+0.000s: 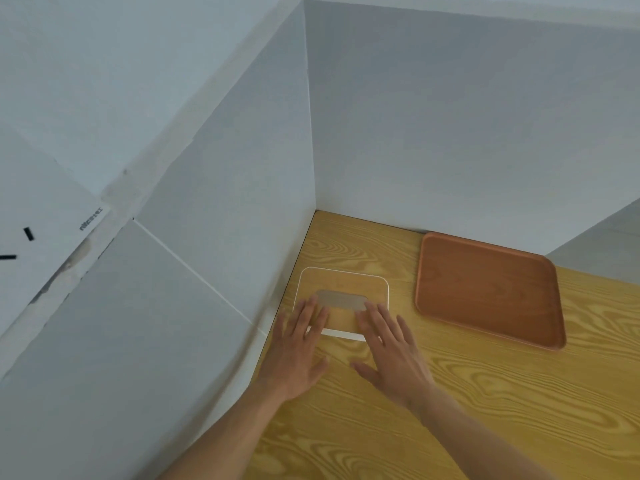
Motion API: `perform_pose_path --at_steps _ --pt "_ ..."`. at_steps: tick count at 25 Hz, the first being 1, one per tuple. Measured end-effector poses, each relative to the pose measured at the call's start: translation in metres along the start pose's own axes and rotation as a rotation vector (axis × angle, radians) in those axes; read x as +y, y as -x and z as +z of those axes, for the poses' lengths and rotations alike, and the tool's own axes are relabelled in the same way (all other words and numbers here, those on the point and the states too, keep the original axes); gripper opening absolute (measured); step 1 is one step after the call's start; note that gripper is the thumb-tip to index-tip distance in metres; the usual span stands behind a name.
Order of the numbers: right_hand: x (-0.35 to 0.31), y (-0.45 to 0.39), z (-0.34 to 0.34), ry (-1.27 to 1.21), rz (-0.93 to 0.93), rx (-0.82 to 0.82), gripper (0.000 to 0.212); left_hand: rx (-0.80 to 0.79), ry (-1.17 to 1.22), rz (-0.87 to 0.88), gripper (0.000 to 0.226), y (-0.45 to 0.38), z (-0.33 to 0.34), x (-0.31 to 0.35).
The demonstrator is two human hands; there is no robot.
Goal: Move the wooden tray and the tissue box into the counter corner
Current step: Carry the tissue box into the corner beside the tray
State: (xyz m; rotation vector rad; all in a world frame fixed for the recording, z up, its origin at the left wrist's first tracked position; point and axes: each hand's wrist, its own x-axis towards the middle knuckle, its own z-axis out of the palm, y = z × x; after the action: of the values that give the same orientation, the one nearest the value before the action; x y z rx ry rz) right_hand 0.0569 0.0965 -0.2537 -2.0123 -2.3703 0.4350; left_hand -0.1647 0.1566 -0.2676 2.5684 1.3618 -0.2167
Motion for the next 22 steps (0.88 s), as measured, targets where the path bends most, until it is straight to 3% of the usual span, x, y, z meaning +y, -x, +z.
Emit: perform_pose_path --at_steps 10,22 --pt "-0.005 0.017 0.014 0.066 0.094 -0.075 0.075 -0.073 -0.042 -0.053 0.094 0.007 0.007 0.018" --pt "0.018 -0.058 -0.019 -0.006 0.153 -0.118 0.076 -0.139 -0.095 -0.105 0.097 -0.073 -0.046 0.007"
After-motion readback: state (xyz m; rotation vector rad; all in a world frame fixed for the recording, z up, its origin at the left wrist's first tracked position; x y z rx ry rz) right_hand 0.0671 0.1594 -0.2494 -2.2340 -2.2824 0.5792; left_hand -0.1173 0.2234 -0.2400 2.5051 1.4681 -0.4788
